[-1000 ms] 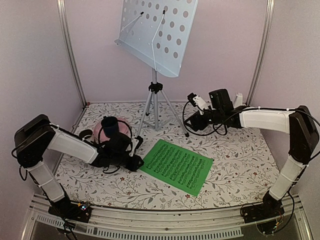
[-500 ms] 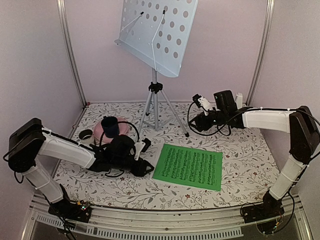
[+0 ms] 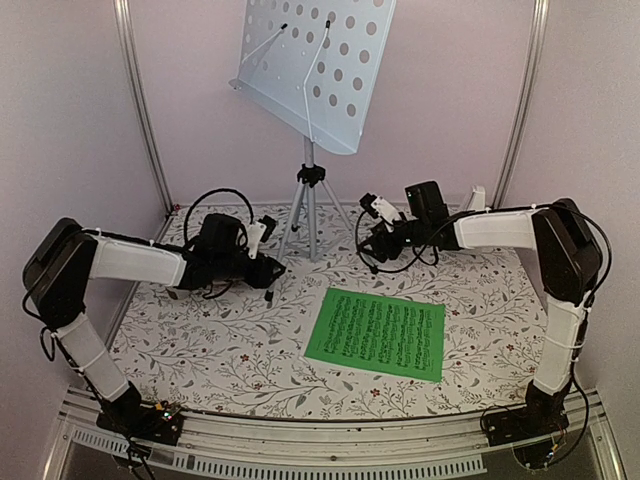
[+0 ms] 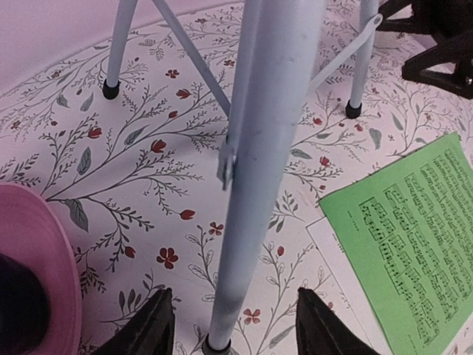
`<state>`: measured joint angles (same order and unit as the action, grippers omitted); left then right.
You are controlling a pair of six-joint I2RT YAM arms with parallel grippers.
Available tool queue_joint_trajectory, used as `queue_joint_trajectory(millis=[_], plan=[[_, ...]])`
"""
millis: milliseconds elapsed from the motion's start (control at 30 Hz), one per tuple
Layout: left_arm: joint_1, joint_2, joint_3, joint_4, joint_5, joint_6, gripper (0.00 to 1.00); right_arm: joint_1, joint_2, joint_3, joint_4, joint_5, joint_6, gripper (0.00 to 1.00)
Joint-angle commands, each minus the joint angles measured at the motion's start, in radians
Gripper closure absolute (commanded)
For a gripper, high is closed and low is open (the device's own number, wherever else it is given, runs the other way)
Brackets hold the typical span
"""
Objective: Set up the instrument practice props
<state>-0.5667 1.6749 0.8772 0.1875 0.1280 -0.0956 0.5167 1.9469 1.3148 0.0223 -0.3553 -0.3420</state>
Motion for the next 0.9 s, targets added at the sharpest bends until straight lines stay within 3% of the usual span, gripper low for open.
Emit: queue_joint_trajectory(millis=[0,167,267,400,600,867], plan=[[0.038,0.068,0.057,-0.016,0.062,0.089,0.45,-0.001,0.081,0.084,0.01,-0.043,-0.072,0.3],[0.051,0.131,0.115,0.0,0.121,0.135,0.52,-0.001,0.131,0.123,0.025,-0.055,-0.092,0.32],[0.052,0.155,0.139,-0.005,0.145,0.143,0.64,-0.001,0.153,0.15,0.012,-0.045,-0.107,0.41],[0.05,0.149,0.13,-0.008,0.151,0.141,0.81,-0.001,0.136,0.12,0.032,-0.028,-0.126,0.63],[0.05,0.128,0.091,-0.014,0.109,0.147,0.96,-0.003,0.118,0.093,0.031,0.059,-0.147,0.97],[0.05,0.073,0.023,-0.023,0.067,0.139,1.0,-0.088,0.022,-0.001,0.036,0.113,-0.132,1.0]])
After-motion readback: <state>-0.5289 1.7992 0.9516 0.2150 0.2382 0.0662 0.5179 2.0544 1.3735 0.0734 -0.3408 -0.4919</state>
